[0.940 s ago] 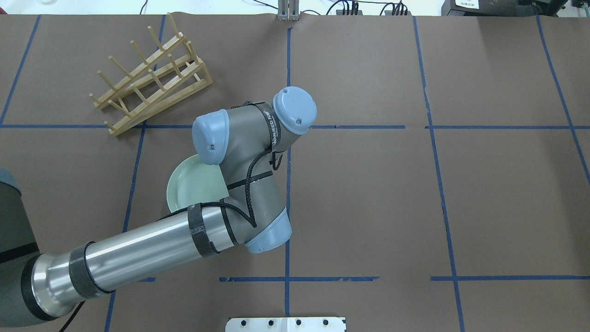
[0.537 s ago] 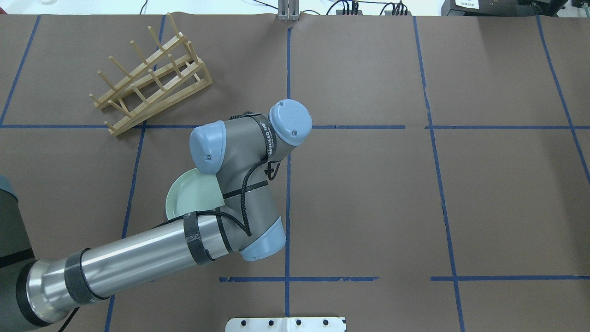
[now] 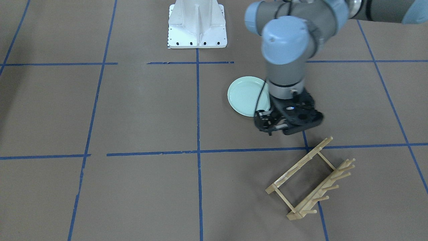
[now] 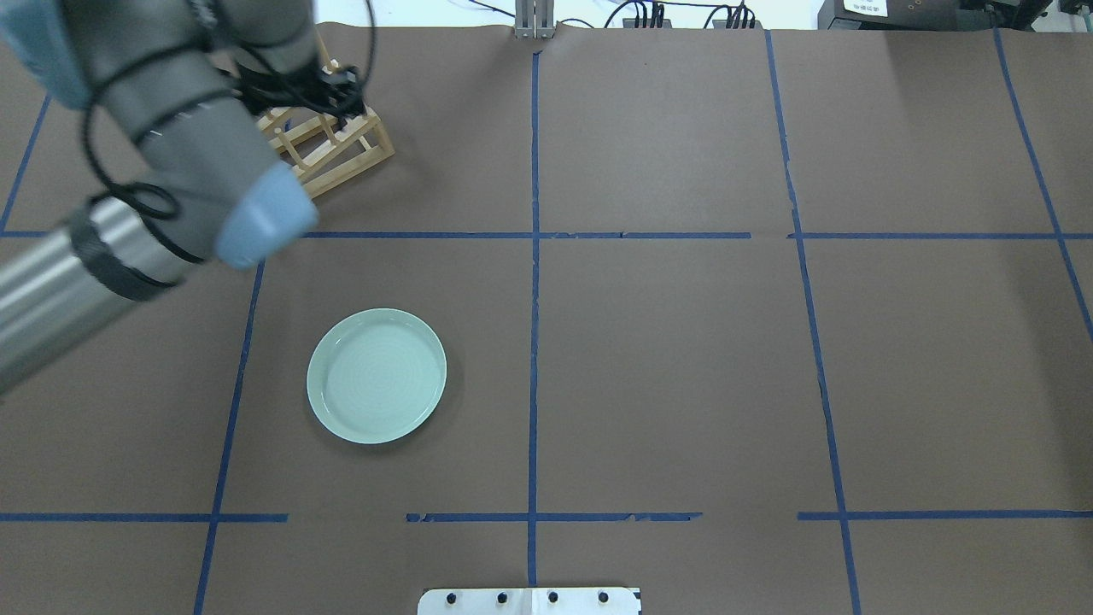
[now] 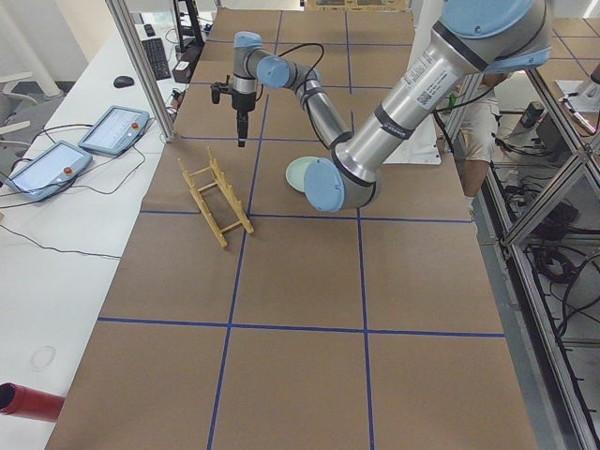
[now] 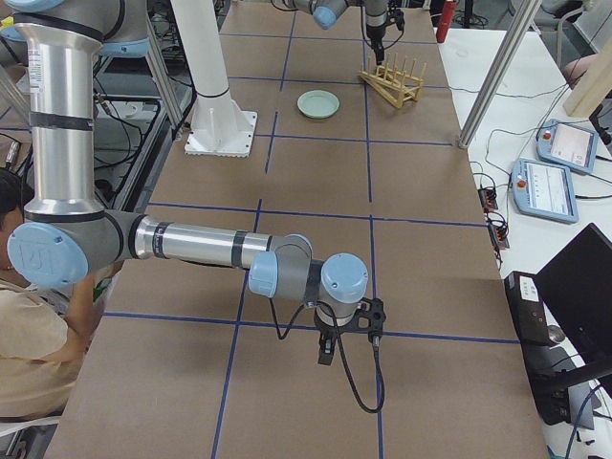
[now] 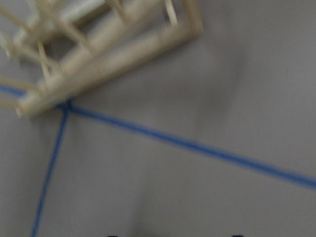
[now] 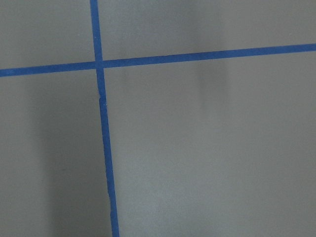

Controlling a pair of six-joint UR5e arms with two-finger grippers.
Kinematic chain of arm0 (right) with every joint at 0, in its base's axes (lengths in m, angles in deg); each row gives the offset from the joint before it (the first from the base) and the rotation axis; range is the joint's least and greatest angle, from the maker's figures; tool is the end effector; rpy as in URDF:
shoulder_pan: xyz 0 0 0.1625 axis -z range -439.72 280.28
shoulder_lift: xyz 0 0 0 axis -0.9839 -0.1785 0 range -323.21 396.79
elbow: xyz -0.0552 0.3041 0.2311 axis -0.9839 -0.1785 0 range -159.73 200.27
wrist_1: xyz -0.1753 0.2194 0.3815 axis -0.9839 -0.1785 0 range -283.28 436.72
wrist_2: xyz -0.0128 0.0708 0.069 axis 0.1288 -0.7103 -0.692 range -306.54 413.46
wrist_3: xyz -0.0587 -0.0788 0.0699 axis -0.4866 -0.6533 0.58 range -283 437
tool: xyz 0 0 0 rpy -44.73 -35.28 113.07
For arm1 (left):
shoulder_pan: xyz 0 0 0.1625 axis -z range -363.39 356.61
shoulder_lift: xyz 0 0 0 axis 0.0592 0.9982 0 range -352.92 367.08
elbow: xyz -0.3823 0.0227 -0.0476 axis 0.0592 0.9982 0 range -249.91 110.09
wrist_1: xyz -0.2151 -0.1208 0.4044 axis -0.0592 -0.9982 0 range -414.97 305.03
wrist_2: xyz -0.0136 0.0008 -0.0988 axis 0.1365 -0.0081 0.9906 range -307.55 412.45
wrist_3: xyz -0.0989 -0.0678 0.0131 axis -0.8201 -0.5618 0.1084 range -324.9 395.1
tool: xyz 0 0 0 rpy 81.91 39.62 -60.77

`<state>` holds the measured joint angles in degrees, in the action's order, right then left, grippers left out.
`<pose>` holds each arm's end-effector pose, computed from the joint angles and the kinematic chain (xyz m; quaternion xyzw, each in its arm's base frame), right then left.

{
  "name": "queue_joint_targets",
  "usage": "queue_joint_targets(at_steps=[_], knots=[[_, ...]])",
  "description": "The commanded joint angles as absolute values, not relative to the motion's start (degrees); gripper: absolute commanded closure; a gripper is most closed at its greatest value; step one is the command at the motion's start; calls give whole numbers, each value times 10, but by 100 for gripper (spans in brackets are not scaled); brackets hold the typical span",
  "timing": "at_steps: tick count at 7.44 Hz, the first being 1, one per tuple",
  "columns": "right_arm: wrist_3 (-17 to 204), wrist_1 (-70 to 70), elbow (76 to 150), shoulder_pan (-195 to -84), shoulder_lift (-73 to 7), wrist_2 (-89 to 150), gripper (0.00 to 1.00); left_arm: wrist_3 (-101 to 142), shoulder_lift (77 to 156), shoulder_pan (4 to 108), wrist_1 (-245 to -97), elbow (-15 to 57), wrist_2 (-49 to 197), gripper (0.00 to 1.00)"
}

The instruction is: Place plate on table

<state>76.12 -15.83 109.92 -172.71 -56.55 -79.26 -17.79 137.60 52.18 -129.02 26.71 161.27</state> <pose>0.0786 -0.5172 0.6760 -0.0385 -0.3652 0.0370 0.9294 0.3204 -0.6343 0.1687 0.0832 0.2970 -0.1090 0.9450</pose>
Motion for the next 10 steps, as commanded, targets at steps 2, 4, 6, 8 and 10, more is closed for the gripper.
queue_joint_targets(at_steps=[2, 4, 6, 8, 10], knots=[[761, -158, 1099, -1727, -566, -793, 0, 146, 1115, 743, -1506, 277, 1772, 0], [761, -158, 1099, -1727, -566, -793, 0, 411, 1034, 883, -1510, 224, 1788, 0], [761, -158, 1099, -1727, -566, -793, 0, 467, 916, 901, -1510, 234, 1805, 0], [761, -158, 1099, -1727, -566, -793, 0, 372, 882, 898, -1509, 247, 1919, 0], [761, -158, 1099, -1727, -566, -793, 0, 359, 877, 897, -1503, 286, 1820, 0]])
